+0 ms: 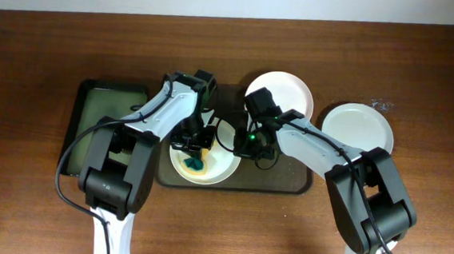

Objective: Clean dirty plates on tray and stack at the side
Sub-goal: 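Lower the sponge into the plate and scrub with the left gripper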

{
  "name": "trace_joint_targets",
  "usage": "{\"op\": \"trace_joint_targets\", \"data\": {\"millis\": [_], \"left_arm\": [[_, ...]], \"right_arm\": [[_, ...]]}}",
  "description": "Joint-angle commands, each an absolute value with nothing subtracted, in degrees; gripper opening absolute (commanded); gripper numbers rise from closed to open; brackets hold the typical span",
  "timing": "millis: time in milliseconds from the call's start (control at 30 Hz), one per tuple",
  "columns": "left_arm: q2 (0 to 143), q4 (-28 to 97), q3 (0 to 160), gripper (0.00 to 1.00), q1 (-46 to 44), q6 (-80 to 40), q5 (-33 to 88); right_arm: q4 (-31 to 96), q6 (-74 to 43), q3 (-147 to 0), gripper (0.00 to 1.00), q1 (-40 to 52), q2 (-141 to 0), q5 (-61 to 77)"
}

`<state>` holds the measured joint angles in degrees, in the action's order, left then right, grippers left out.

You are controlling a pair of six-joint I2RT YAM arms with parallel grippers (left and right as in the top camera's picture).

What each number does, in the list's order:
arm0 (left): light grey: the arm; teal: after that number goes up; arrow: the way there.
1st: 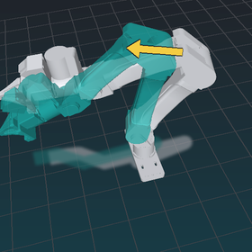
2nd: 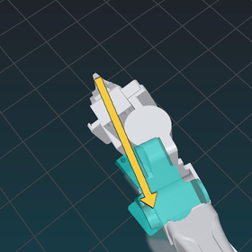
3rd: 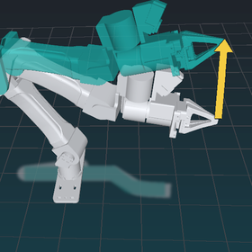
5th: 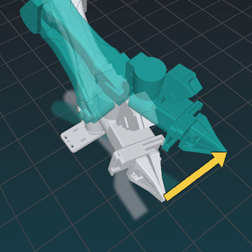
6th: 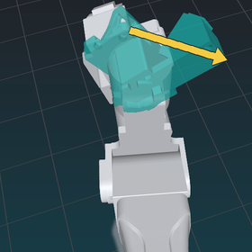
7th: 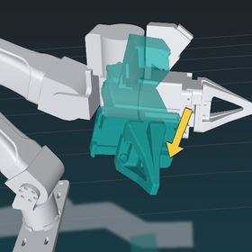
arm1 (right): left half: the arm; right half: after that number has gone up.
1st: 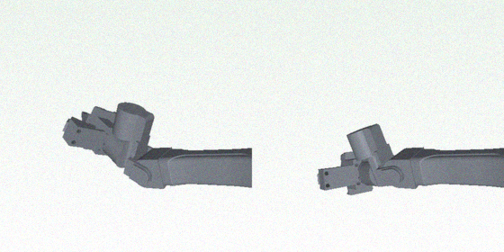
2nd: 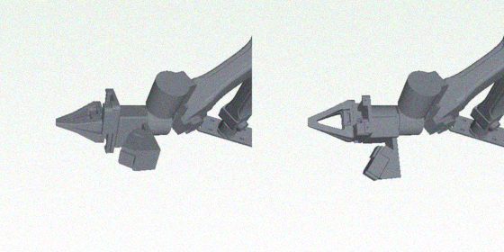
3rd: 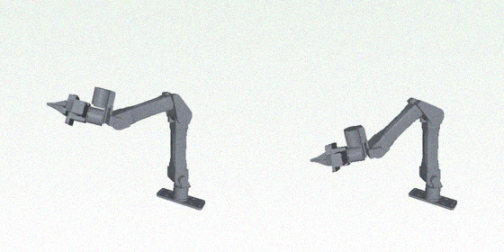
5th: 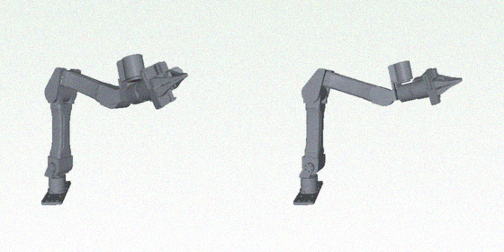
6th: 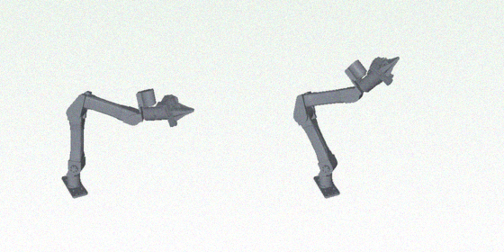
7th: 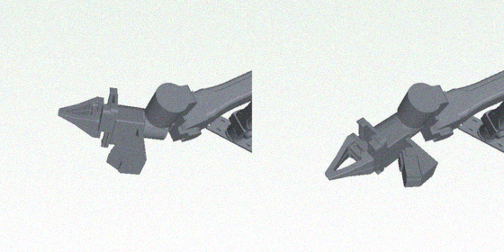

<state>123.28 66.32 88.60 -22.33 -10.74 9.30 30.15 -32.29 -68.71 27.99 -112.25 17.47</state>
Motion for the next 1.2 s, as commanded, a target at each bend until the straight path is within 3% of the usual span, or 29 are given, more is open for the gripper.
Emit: {"op": "trace_joint_targets", "data": {"millis": [0, 200, 300, 367, 467, 533, 667, 800, 900, 967, 1100, 1167], "left_arm": [[124.81, 63.24, 83.99, 0.00, -22.13, -11.94, 3.66], [124.81, 48.12, 83.68, 0.00, -22.13, -18.87, -17.10], [124.79, 46.22, 85.23, 0.00, -22.11, -18.87, -18.13], [124.68, 51.05, 88.14, 0.00, -21.74, -17.47, -12.67], [124.68, 57.39, 90.54, 0.00, -19.16, -4.73, 10.04], [124.70, 59.48, 90.54, 0.00, -17.74, 1.50, 15.42], [124.70, 57.91, 90.52, 0.00, -17.56, 5.45, 14.94], [124.70, 48.86, 90.54, 0.00, -17.82, -13.67, -1.52], [124.70, 49.25, 90.54, 0.00, -17.89, -17.17, -2.39], [124.70, 52.71, 90.54, 0.00, -17.89, -14.48, 4.58], [124.70, 60.16, 90.54, 0.00, -17.89, 4.86, 25.71], [124.70, 60.10, 90.54, 0.00, -17.87, 7.01, 27.40]], "right_arm": [[30.17, -31.94, -67.24, 0.04, 28.10, -113.91, 17.45], [30.17, -31.94, -67.11, 0.04, 28.10, -113.93, 17.39], [30.24, -32.21, -66.92, 0.04, 28.10, -113.97, 17.43], [30.33, -32.99, -66.81, 0.04, 27.75, -114.30, 18.11], [30.17, -32.51, -66.78, 0.04, 26.33, -116.97, 23.70], [29.74, -31.68, -66.78, 0.04, 26.06, -117.95, 26.30], [29.74, -31.73, -66.78, 0.04, 26.06, -117.97, 26.79], [29.76, -31.73, -66.78, 0.04, 26.17, -118.10, 26.30], [29.74, -31.73, -66.78, 0.04, 26.17, -118.13, 26.33], [29.74, -31.73, -66.78, 0.04, 26.17, -118.13, 26.30], [29.71, -31.73, -66.78, 0.04, 26.17, -118.13, 26.35], [29.69, -31.73, -66.78, 0.04, 26.17, -118.13, 26.35]]}}
